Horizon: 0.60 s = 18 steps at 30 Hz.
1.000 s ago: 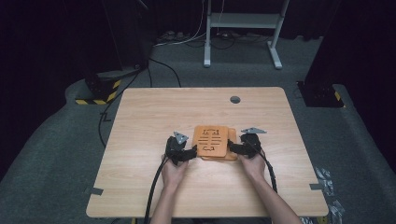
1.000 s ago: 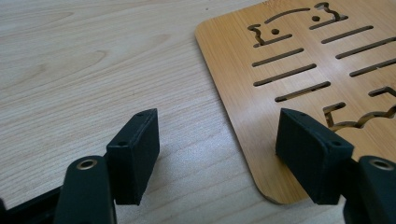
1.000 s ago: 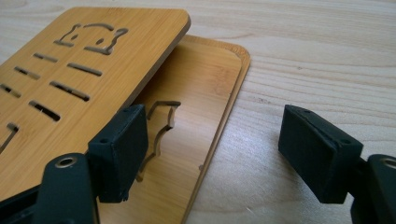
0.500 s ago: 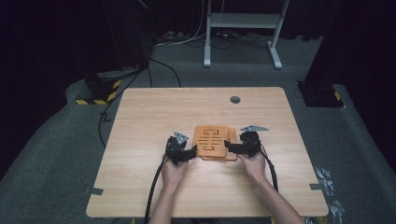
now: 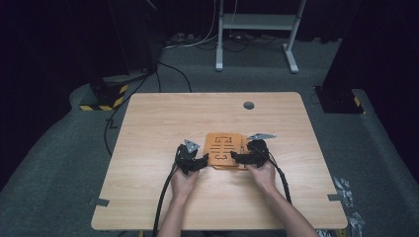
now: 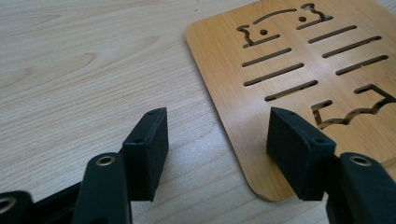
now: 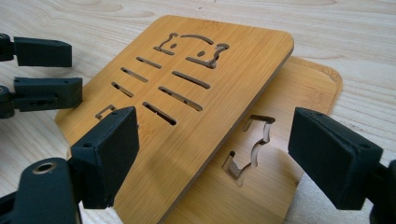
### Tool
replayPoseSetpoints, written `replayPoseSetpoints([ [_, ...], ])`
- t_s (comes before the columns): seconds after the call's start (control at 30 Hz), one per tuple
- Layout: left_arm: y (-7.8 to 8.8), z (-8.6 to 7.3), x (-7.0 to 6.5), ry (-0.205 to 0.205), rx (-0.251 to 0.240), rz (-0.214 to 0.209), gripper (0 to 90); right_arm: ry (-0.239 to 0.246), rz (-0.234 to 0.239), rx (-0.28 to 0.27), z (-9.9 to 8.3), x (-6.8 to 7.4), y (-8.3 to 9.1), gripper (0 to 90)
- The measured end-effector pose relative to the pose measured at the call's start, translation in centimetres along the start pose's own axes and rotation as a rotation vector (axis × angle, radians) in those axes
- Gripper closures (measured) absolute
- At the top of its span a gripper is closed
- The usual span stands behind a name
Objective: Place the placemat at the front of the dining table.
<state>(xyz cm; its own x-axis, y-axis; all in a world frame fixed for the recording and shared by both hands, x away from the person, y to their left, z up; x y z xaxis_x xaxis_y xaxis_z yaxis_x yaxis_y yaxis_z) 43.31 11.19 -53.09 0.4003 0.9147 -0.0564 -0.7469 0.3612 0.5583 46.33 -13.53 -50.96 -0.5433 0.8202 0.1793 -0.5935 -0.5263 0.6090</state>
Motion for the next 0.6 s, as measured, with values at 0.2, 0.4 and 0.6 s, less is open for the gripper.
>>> replayPoseSetpoints([
  [0.2, 0.0, 0.0, -0.1, -0.007, -0.001, -0.009, 40.3, 0.008, 0.005, -0.007, -0.3, 0.3, -0.2, 17.5],
  [0.4, 0.0, 0.0, -0.1, -0.023, -0.001, -0.027, 41.7, 0.007, 0.021, 0.005, -0.7, 1.0, -0.9, 18.7],
  [0.6, 0.0, 0.0, -0.1, -0.021, -0.002, -0.055, 45.6, 0.014, 0.027, 0.005, -0.7, 1.4, -1.3, 19.1],
])
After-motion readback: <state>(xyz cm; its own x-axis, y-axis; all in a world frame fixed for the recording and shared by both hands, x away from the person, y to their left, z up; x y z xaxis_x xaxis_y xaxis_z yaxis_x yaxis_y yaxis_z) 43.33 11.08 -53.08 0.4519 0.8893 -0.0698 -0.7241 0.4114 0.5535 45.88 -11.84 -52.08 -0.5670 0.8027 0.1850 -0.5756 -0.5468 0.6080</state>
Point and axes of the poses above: each handheld gripper's, and its own axes: y roughly backward along the jaws, z roughly out of its top, x roughly to its left, the point moved 1 cm from there along -y, roughly forward along the jaws, and after that the axes turned 4 degrees about -x, right-handed, at the moved point
